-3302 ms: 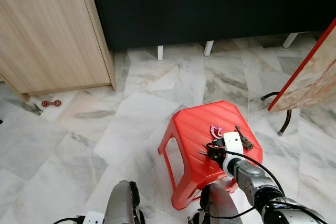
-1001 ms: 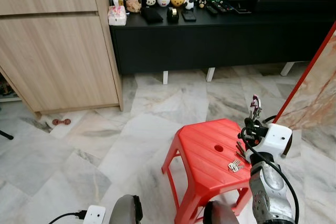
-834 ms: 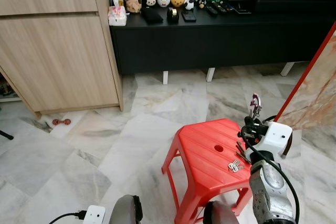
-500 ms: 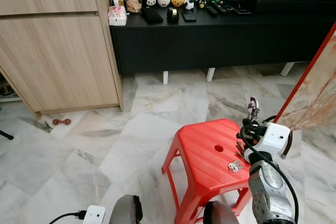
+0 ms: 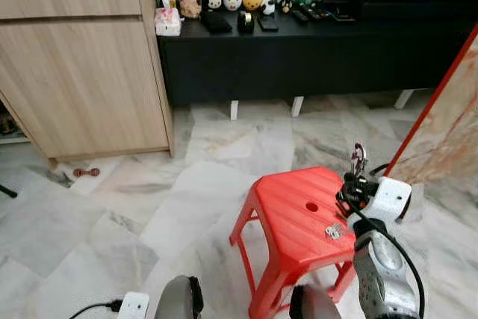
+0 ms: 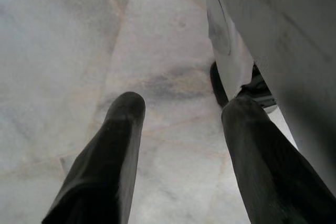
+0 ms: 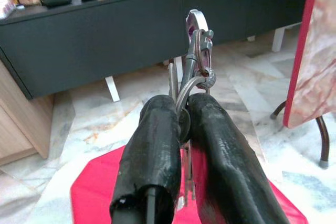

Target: Hang keys on a hook

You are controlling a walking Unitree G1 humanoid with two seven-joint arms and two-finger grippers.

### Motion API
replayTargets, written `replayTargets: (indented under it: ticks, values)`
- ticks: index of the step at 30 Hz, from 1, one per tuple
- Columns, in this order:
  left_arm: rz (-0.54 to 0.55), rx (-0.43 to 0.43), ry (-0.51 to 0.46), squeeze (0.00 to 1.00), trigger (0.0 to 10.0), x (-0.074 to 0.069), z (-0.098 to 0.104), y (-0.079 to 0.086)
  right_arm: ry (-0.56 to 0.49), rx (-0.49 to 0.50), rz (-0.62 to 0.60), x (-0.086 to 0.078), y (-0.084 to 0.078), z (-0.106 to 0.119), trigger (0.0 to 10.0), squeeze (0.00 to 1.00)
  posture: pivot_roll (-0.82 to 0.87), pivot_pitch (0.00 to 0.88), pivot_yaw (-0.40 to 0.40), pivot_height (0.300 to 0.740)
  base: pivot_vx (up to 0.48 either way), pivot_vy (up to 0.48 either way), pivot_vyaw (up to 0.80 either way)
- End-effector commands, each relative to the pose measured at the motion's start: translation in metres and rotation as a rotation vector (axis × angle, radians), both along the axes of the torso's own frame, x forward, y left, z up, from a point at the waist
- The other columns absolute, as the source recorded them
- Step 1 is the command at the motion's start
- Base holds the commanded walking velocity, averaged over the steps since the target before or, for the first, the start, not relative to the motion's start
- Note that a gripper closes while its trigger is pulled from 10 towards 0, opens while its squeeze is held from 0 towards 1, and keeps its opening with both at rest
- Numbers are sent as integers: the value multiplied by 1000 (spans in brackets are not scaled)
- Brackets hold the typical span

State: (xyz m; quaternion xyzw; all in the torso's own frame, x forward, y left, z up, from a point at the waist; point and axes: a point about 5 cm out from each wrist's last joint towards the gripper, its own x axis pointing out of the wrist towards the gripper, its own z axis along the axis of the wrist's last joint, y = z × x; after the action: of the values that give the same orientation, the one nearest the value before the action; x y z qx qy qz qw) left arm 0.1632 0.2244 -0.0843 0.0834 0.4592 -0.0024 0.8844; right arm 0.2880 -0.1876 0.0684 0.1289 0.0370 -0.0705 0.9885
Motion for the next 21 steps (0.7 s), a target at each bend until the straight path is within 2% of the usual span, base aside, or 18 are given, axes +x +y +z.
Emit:
replayTargets:
  ticks: [1,14,21]
  values:
    - [-9,-38,1,0,10000,-1,-2,-11,-19,-5,-7,0,-2,5,10000,0,67,0,-63,604,0,0,0]
    - [-6,-37,8,0,10000,-1,-3,-10,-34,5,-18,0,-2,7,10000,0,72,0,-61,604,0,0,0]
    - [-5,-40,7,0,10000,-1,-3,-10,-35,3,-7,0,-2,8,10000,0,70,0,-57,647,0,0,0]
